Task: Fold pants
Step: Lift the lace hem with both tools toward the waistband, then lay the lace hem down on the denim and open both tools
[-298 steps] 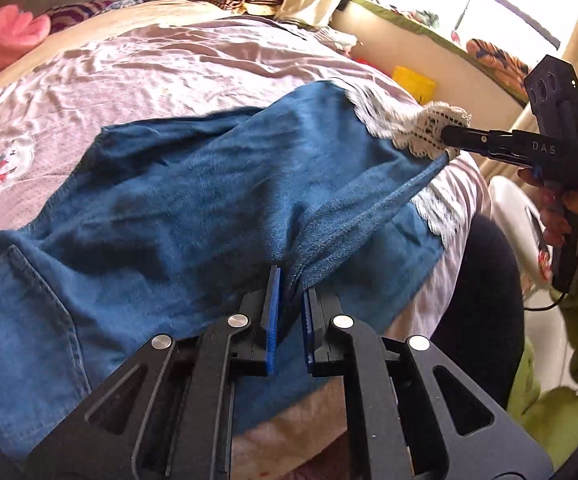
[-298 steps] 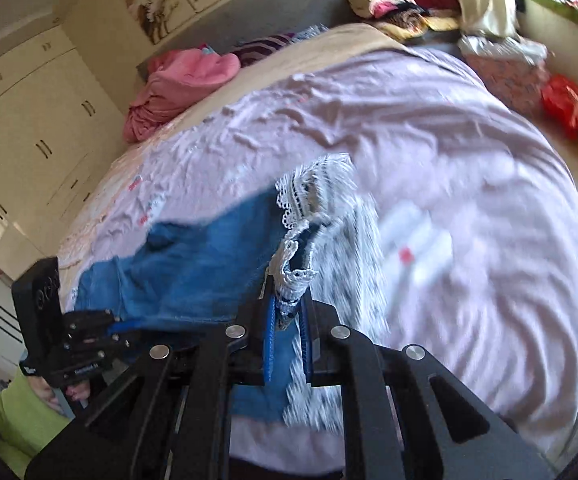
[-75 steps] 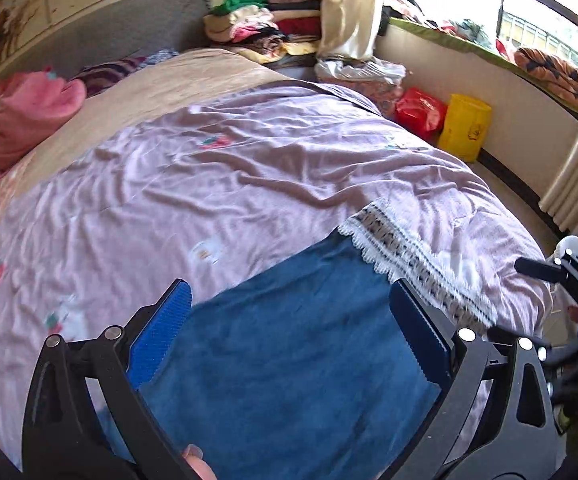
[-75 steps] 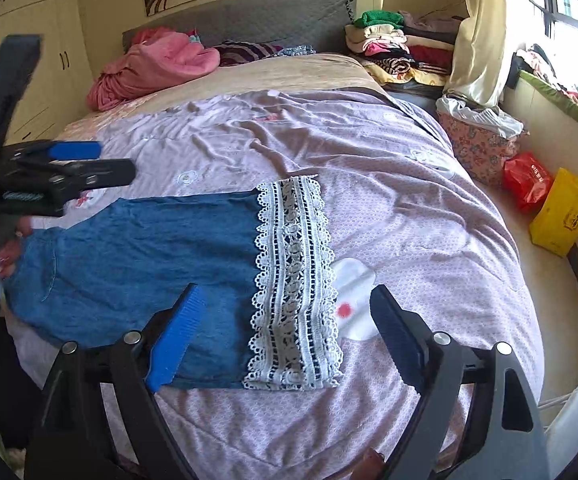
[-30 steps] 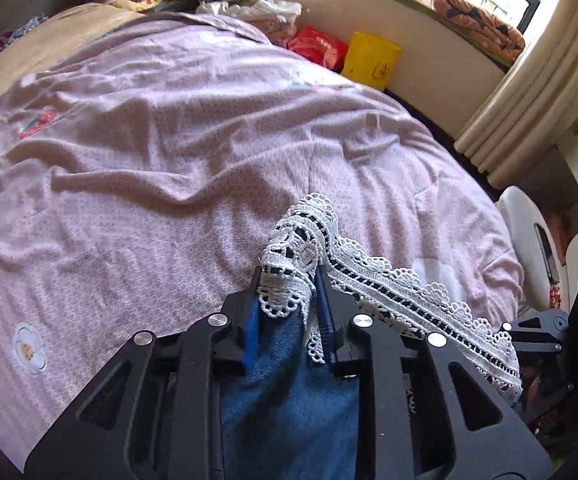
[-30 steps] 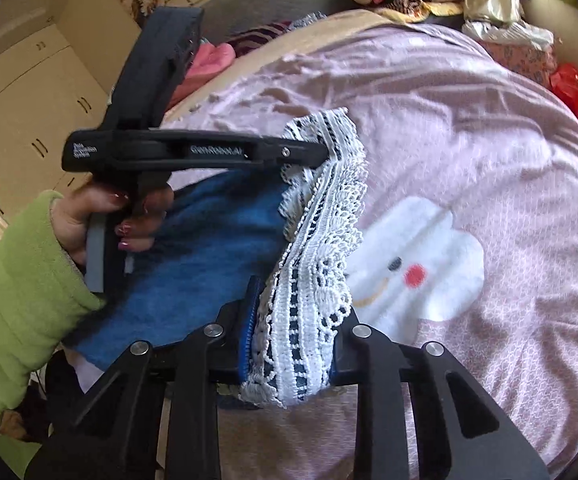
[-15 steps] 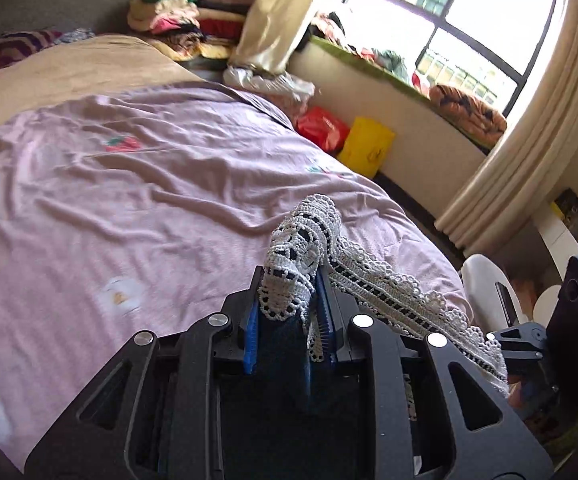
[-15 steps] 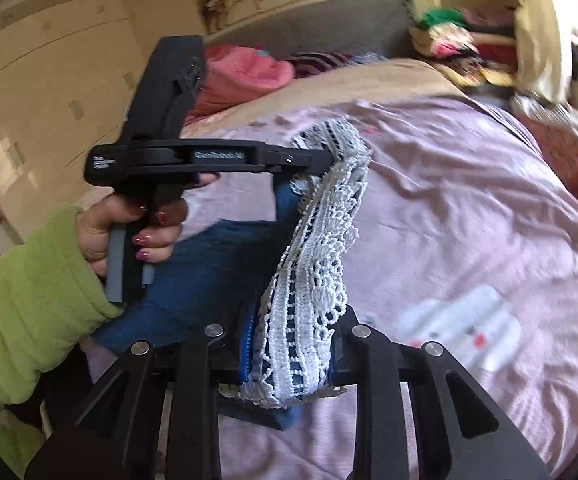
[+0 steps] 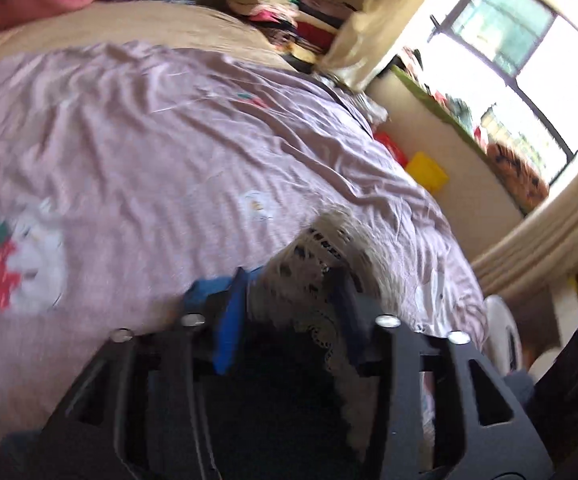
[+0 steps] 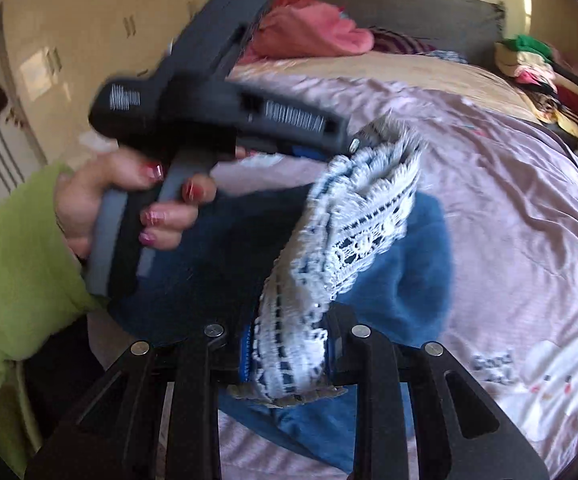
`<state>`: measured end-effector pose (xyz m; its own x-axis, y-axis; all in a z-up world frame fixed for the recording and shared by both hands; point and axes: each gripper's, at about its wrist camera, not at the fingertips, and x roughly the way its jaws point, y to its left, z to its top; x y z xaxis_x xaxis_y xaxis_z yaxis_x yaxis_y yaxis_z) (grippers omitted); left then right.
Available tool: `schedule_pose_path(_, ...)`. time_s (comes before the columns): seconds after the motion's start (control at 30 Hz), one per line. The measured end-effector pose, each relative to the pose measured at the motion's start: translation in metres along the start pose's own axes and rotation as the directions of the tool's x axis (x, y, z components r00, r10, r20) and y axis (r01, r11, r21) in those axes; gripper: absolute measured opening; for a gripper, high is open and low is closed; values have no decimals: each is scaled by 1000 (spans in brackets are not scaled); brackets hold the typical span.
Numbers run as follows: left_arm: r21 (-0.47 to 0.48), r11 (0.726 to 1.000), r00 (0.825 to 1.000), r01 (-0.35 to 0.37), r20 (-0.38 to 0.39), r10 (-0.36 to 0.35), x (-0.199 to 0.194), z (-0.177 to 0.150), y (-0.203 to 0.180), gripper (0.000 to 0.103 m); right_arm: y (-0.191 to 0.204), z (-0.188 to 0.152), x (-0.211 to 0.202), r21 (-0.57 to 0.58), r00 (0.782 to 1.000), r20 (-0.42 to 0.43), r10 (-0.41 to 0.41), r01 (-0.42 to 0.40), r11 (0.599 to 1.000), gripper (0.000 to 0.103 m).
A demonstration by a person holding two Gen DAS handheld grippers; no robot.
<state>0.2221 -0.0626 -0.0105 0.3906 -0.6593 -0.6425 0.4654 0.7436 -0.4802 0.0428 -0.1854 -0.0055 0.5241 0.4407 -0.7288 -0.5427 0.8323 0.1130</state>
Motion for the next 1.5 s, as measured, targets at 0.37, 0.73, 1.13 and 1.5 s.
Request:
schedule_pose_path(0.37,-178,982,998,62,17,-60,-23,-27,38,71,30,-17,17,-78,992,-56,109,-114,990,51)
schedule_pose_path(0.73,-248,966,996,70,-28,-80,-3,-25,54,50,-116,15,-15,261,999,48,-9,-4,965,64)
schedule_pose_path(1.13,-211,976,999,44,4,-44,-12,-29,49,19,-192,46,71,455,986,-87,140,-86,886,59)
schedule_pose_path(1.5,-155,982,993,-112,12,115,-21,-37,43,18,-167,52,79,324,988,-77,131,-100,941,13)
